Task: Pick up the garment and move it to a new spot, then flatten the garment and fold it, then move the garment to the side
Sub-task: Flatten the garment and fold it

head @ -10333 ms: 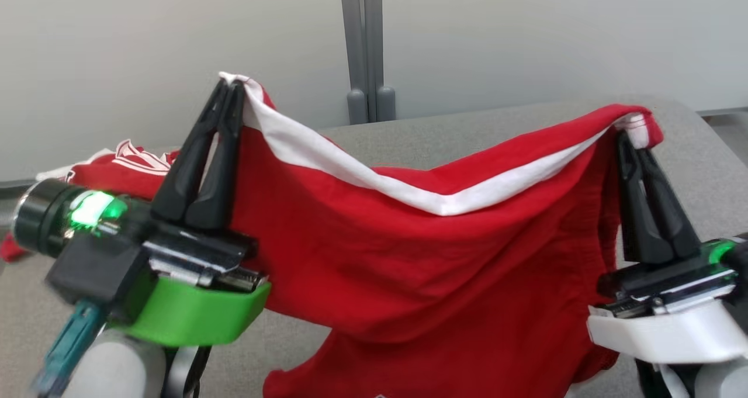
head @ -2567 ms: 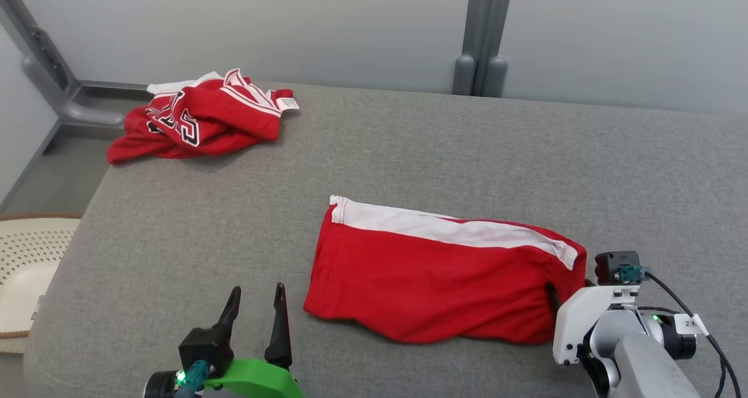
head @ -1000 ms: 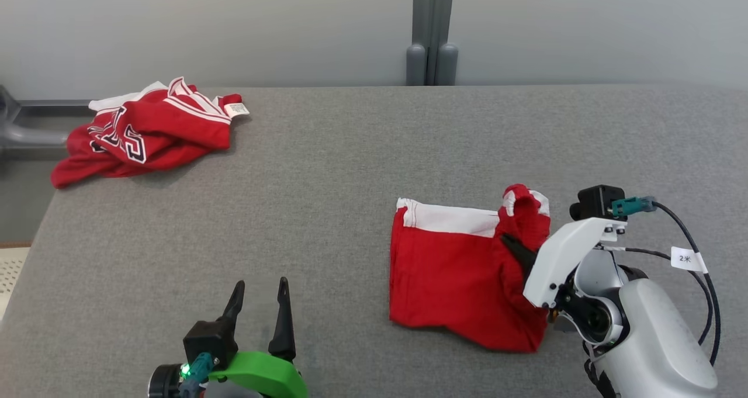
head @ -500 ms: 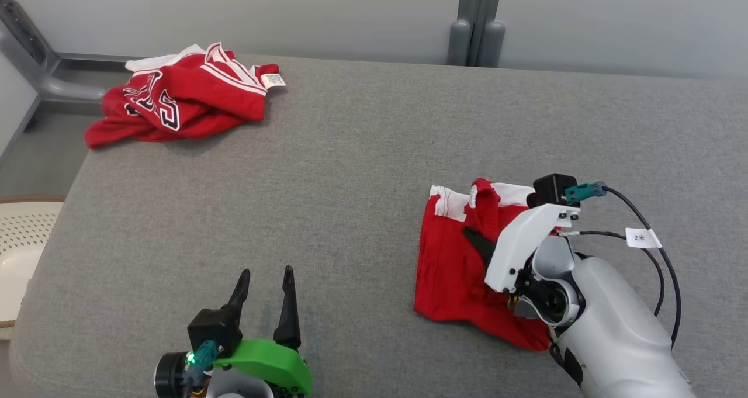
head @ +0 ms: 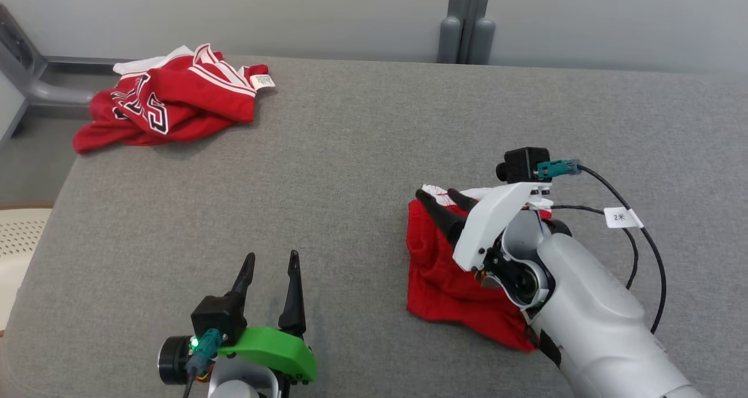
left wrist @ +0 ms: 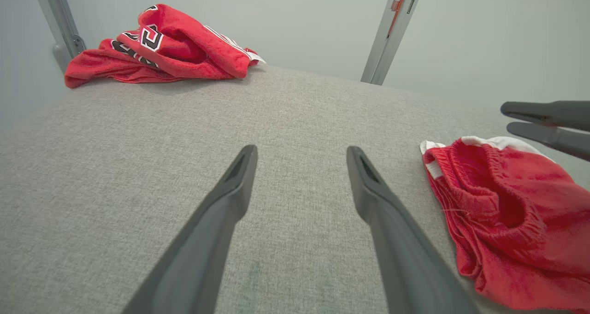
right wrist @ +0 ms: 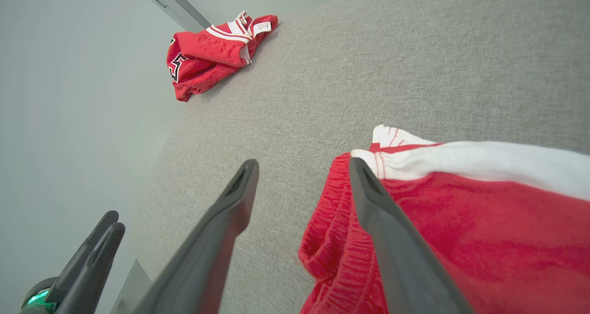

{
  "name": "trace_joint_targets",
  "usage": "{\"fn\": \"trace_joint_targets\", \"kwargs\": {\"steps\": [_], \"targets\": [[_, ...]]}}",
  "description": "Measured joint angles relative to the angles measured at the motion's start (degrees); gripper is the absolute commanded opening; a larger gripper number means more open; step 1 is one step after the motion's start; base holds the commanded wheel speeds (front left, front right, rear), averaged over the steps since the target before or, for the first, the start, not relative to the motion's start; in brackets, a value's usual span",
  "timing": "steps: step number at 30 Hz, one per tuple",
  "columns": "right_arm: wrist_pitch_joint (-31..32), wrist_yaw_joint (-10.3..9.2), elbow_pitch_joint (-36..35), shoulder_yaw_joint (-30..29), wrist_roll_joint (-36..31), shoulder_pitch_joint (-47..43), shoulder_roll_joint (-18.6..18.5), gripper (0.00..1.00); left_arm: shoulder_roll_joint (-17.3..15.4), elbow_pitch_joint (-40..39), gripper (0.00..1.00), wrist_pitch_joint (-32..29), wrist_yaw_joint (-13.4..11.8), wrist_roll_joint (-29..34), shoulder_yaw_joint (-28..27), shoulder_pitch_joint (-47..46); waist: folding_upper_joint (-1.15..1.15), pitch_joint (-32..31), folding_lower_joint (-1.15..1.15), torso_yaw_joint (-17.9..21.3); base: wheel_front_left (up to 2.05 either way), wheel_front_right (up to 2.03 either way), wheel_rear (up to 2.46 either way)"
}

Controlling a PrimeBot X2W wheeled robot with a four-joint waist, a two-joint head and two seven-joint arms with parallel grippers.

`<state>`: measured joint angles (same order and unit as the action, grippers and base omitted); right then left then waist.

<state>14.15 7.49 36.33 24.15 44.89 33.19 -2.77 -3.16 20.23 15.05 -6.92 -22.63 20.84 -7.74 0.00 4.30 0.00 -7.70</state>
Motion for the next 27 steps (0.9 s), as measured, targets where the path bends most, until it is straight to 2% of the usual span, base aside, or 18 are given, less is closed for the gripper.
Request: {"fn": "trace_joint_targets", "kwargs": {"steps": [8, 17, 27], "targets": [[-13.5, 0.0, 0.9, -4.8, -15.0, 0.0, -1.7, 1.0, 0.1, -0.4, 1.0, 0.1, 0.8, 1.3, 0.0, -2.2, 0.0, -1.5, 0.0, 3.0, 0.0, 0.0, 0.0], [-24.2, 0.0, -1.2, -8.8, -26.8, -8.2, -2.1, 1.0, 0.2, 1.6, 1.0, 0.1, 0.8, 1.5, -1.5, -2.7, 0.0, -3.9, 0.0, 7.2, 0.0, 0.0, 0.0], [-27.6, 0.0, -9.9, -17.8, -34.1, -20.3, -0.7, 1.0, 0.2, 1.0, 1.0, 0.1, 0.3, 2.0, -3.3, 2.8, 0.0, -7.4, 0.0, 8.8, 0.0, 0.0, 0.0]]}}
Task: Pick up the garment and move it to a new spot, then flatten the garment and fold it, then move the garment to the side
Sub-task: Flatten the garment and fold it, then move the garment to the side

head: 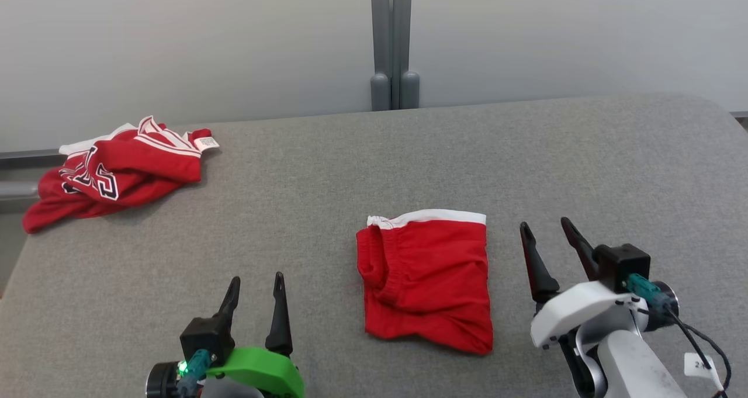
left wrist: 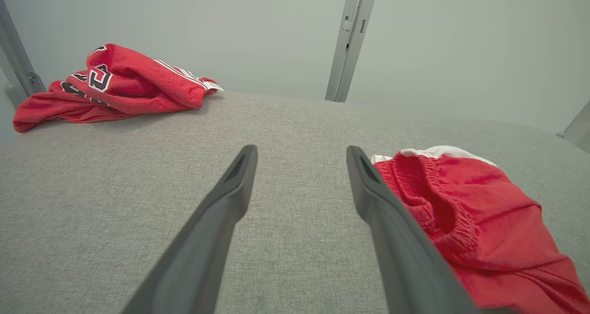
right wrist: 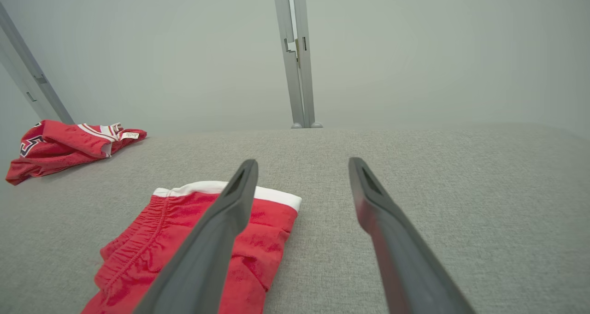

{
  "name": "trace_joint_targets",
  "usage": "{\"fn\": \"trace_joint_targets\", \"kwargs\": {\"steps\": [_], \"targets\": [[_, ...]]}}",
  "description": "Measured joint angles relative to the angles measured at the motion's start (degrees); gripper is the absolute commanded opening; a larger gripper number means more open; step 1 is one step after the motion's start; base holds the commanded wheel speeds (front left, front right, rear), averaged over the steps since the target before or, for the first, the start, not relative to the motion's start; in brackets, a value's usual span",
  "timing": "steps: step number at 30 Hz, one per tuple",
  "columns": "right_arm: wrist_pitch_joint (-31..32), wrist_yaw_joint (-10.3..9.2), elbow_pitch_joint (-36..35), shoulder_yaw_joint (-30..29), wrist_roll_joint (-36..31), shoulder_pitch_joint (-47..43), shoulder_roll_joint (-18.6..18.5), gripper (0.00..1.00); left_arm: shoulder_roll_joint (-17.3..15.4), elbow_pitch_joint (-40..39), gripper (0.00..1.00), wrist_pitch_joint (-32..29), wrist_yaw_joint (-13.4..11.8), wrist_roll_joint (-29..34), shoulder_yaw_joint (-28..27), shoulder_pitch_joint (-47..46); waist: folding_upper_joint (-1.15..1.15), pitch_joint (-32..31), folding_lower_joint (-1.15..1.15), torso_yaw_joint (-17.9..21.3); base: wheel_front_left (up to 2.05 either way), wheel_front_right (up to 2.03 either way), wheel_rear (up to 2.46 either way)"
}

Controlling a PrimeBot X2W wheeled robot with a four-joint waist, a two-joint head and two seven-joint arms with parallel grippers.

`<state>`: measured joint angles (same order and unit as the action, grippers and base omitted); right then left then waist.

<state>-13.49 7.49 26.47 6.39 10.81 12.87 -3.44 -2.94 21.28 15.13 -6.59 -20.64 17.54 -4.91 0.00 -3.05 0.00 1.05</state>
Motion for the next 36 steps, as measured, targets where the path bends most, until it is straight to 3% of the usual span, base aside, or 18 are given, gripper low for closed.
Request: {"fn": "trace_joint_targets", "kwargs": {"steps": [4, 12, 36], "targets": [[0.0, 0.0, -4.1, -2.6, -0.6, -4.9, 0.5, 1.0, 0.0, -1.3, 1.0, 0.0, -0.1, 0.2, -0.8, 2.7, 0.0, -1.0, 0.0, 0.0, 0.0, 0.0, 0.0], [0.9, 0.0, -10.0, -1.9, 1.0, -11.3, 0.6, 1.0, -0.1, -3.4, 1.0, 0.0, -0.3, 0.9, -1.3, 6.3, 0.0, -2.1, 0.0, -0.3, 0.0, 0.0, 0.0], [4.6, 0.0, -10.7, -2.5, 2.2, -12.1, 0.6, 1.0, -0.2, -3.8, 1.0, 0.0, -0.3, 0.9, -1.5, 6.6, 0.0, -1.5, 0.0, -1.3, 0.0, 0.0, 0.0]]}}
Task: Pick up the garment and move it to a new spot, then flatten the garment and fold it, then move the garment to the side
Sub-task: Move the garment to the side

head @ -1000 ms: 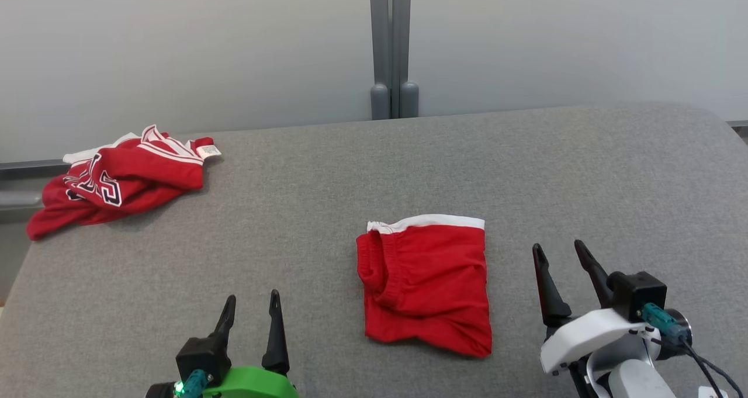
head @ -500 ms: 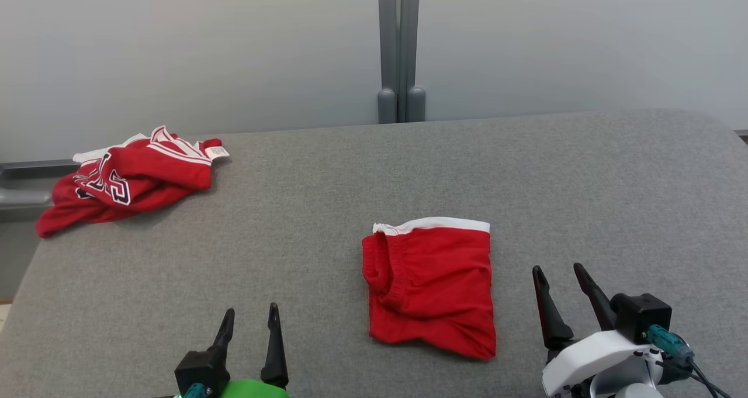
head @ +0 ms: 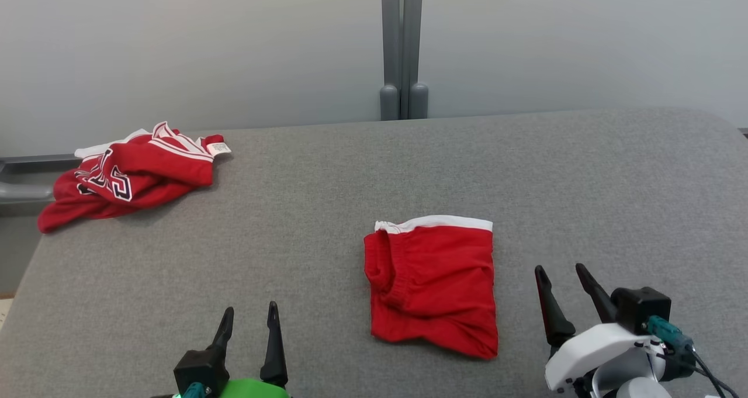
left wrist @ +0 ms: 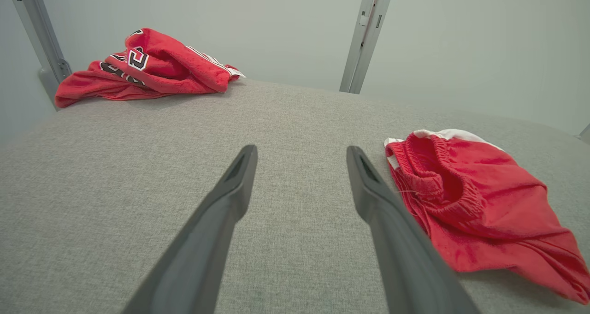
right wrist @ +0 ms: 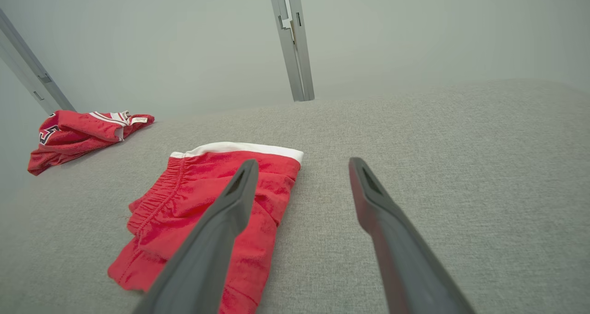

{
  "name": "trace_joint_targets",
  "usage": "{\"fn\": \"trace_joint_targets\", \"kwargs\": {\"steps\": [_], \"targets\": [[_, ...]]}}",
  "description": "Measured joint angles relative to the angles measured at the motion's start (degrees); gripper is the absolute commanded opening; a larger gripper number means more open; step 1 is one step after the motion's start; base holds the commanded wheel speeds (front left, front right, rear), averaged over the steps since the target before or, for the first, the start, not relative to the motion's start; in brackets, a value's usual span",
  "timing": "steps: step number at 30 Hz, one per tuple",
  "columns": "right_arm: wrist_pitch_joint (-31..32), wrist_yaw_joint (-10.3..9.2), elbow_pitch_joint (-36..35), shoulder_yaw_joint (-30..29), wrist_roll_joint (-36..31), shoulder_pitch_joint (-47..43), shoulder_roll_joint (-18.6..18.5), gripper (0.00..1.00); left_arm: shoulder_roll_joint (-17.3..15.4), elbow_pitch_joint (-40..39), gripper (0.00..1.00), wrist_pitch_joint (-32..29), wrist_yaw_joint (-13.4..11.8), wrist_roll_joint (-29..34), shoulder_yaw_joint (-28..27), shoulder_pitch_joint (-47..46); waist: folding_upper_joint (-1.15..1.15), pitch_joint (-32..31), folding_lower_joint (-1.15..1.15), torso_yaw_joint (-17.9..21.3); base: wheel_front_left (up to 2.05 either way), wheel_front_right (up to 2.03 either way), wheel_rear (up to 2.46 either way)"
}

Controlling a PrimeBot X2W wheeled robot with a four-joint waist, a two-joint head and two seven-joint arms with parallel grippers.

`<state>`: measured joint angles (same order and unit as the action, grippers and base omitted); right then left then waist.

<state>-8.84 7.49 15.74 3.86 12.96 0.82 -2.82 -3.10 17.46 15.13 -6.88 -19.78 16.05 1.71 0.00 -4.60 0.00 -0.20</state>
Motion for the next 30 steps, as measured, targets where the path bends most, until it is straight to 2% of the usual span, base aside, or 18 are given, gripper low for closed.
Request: {"fn": "trace_joint_targets", "kwargs": {"steps": [12, 22, 30], "targets": [[15.9, 0.0, 1.6, -3.4, 0.5, 11.4, 0.0, 1.0, -0.5, -1.0, 1.0, 0.0, -0.5, -0.2, -0.3, -0.5, 0.0, 2.4, 0.0, -2.5, 0.0, 0.0, 0.0], [31.0, 0.0, 6.5, -4.7, 0.6, 13.7, 0.0, 1.0, -0.4, -2.1, 1.0, 0.0, -0.7, -0.3, -0.6, -1.9, 0.0, 5.9, 0.0, -6.5, 0.0, 0.0, 0.0], [34.8, 0.0, 13.2, -4.8, 3.2, 16.4, 0.0, 1.0, -0.4, -3.6, 1.0, 0.0, -0.7, 0.3, -1.5, -3.1, 0.0, 9.7, 0.0, -9.1, 0.0, 0.0, 0.0]]}}
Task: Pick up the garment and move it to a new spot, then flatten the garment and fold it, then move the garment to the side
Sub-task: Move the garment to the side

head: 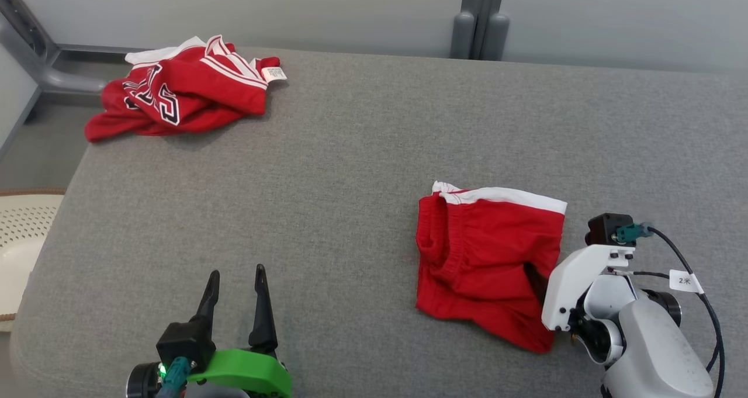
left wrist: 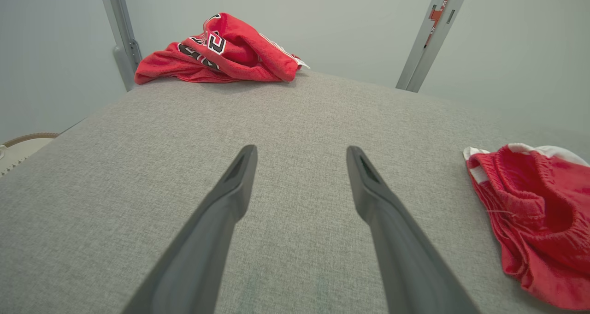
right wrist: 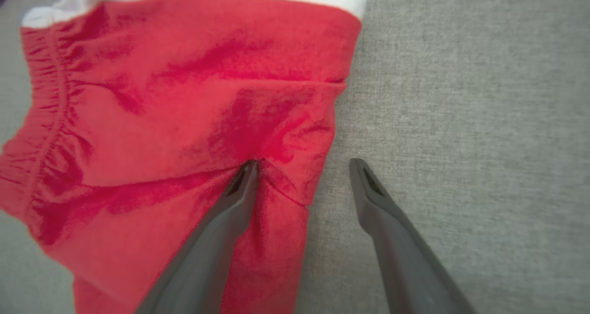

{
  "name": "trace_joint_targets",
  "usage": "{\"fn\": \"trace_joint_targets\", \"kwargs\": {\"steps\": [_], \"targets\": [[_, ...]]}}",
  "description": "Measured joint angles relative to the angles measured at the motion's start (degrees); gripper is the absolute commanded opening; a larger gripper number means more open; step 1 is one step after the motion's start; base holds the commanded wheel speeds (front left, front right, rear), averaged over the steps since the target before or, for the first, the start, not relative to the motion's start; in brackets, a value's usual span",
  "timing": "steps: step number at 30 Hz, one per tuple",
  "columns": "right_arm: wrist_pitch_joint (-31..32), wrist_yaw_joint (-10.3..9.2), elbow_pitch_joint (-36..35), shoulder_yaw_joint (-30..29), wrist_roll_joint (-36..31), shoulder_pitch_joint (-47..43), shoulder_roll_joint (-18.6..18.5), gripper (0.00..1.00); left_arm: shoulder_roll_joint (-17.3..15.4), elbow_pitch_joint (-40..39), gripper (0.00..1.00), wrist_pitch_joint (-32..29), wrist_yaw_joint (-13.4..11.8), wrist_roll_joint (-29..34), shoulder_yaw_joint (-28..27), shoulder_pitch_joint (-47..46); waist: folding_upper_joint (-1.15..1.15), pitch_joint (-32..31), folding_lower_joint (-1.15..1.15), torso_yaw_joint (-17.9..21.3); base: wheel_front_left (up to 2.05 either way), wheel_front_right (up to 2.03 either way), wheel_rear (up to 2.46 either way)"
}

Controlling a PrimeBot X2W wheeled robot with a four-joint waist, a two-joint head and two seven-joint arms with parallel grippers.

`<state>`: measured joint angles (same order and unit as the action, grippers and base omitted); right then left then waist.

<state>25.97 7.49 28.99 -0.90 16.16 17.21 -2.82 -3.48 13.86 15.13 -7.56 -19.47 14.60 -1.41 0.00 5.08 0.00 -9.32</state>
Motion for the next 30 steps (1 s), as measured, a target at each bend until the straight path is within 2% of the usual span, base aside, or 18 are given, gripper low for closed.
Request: {"fn": "trace_joint_targets", "kwargs": {"steps": [1, 2, 3, 4, 5, 6, 11, 16, 22, 30], "targets": [[0.0, 0.0, 0.6, 0.2, 0.2, 0.3, 0.0, 1.0, 0.0, -0.1, 1.0, 0.0, 0.0, 0.1, 0.0, -0.1, 0.0, 0.3, 0.0, -0.2, 0.0, 0.0, 0.0], [-0.2, 0.0, 1.1, 0.5, -0.7, 1.0, 0.0, 0.8, 0.0, -0.3, 1.0, 0.0, 0.0, 0.2, -0.2, -0.2, 0.0, 0.7, 0.0, -0.4, 0.0, 0.0, 0.0], [-0.4, 0.0, 1.6, 1.0, -1.9, 1.7, -0.1, 0.41, 0.0, -0.5, 1.0, 0.0, 0.0, 0.5, -0.3, -0.2, 0.0, 1.1, 0.0, -0.5, 0.0, 0.0, 0.0], [-0.7, 0.0, 1.9, 1.5, -2.0, 2.2, -0.1, 0.32, 0.0, -0.7, 1.0, 0.0, 0.0, 0.7, -0.3, -0.4, 0.0, 1.4, 0.0, -0.6, 0.0, 0.0, 0.0], [-1.1, 0.0, 2.1, 2.1, -1.6, 2.6, -0.1, 0.05, 0.0, -0.9, 1.0, 0.0, 0.0, 0.9, -0.4, -0.5, 0.0, 1.7, 0.0, -0.5, 0.0, 0.0, 0.0], [-1.5, 0.0, 2.3, 2.8, -1.6, 3.0, -0.1, 0.0, 0.0, -1.1, 1.0, 0.0, 0.0, 0.9, -0.4, -0.6, 0.0, 2.0, 0.0, -0.4, 0.0, 0.0, 0.0], [-5.0, 0.02, 2.7, 3.8, -5.7, 5.4, 0.0, 0.0, 0.1, -2.0, 1.0, 0.0, 0.3, 1.6, -0.2, -1.5, 0.0, 3.0, 0.0, 1.3, 0.0, 0.0, 0.0], [-9.1, 0.05, 3.2, 1.3, -9.1, 9.7, -0.7, 0.0, 0.1, -3.4, 1.0, 0.0, 0.1, 2.6, -0.1, -3.7, 0.0, 4.5, 0.0, 4.9, 0.0, 0.0, 0.0], [-14.2, 0.05, 3.9, -3.1, -12.4, 13.9, -3.0, 0.0, -0.8, -4.6, 1.0, -0.1, 0.0, 4.1, 0.5, -6.4, 0.0, 6.7, 0.0, 11.0, 0.0, 0.0, 0.0], [-19.1, 0.05, 8.5, -6.5, -11.9, 17.4, -3.6, 0.0, -2.5, -6.3, 1.0, -2.8, 0.5, 5.8, 1.9, -9.7, 0.0, 10.2, 0.0, 20.3, 0.0, 0.0, 0.0]]}}
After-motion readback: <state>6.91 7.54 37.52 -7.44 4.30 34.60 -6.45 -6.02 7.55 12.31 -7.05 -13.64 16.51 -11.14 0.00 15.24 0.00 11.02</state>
